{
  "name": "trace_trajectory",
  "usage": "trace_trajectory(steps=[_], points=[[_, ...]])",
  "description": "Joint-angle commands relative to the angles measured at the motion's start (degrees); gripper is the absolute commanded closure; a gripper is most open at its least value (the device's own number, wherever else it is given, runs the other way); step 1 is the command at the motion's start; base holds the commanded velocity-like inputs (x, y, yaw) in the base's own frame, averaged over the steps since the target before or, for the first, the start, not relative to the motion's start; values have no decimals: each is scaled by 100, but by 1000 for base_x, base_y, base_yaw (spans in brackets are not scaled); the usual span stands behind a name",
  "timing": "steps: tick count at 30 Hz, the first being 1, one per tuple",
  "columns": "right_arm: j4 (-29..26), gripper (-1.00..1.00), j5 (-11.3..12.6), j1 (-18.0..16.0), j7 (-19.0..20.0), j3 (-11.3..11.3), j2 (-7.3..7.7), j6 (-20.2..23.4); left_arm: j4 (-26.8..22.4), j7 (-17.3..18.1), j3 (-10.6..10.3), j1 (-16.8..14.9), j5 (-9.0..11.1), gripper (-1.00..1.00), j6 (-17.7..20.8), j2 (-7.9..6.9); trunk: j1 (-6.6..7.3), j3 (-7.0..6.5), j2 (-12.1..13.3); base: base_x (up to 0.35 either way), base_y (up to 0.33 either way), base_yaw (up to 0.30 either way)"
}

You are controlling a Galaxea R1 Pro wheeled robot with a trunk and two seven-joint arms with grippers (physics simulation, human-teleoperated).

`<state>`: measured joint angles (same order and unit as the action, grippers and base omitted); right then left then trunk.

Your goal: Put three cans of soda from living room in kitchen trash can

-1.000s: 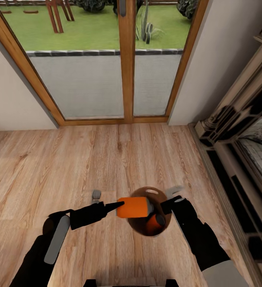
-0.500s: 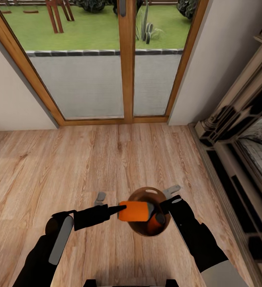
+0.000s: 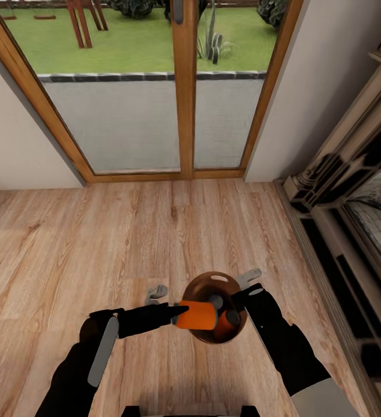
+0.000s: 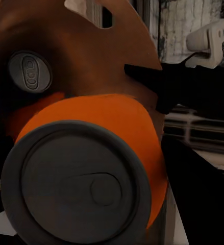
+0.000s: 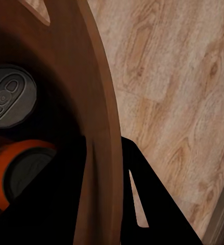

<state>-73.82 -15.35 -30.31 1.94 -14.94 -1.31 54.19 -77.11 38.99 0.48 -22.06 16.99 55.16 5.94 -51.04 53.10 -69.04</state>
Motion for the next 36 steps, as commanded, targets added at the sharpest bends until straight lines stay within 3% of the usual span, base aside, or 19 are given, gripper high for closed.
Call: trace_trajectory(steps=[1,4,15,18,19,36], points=[[-1,100,50,-1,17,0,-1,1,4,-134,-2,0,3,100,4,54,0,0,0,0,0,0],[-1,100,50,-1,17,0,-1,3,5,-311,-4,0,-14,100,-42,121,0,0,0,0,0,0],[-1,100,50,-1,17,0,-1,4,-24,-406,-13,0,-27,100,-178,153,0,0,0,0,0,0],[-1,100,50,-1,17,0,-1,4,-30,-655,-13,0,-17,100,-180,158,0,0,0,0,0,0],[-1,100,50,-1,17,0,-1,4,-31,-712,-13,0,-14,-100,-180,165,0,0,0,0,0,0],[-1,100,50,-1,17,2,-1,4,-69,-775,-5,0,14,-100,-173,192,0,0,0,0,0,0]])
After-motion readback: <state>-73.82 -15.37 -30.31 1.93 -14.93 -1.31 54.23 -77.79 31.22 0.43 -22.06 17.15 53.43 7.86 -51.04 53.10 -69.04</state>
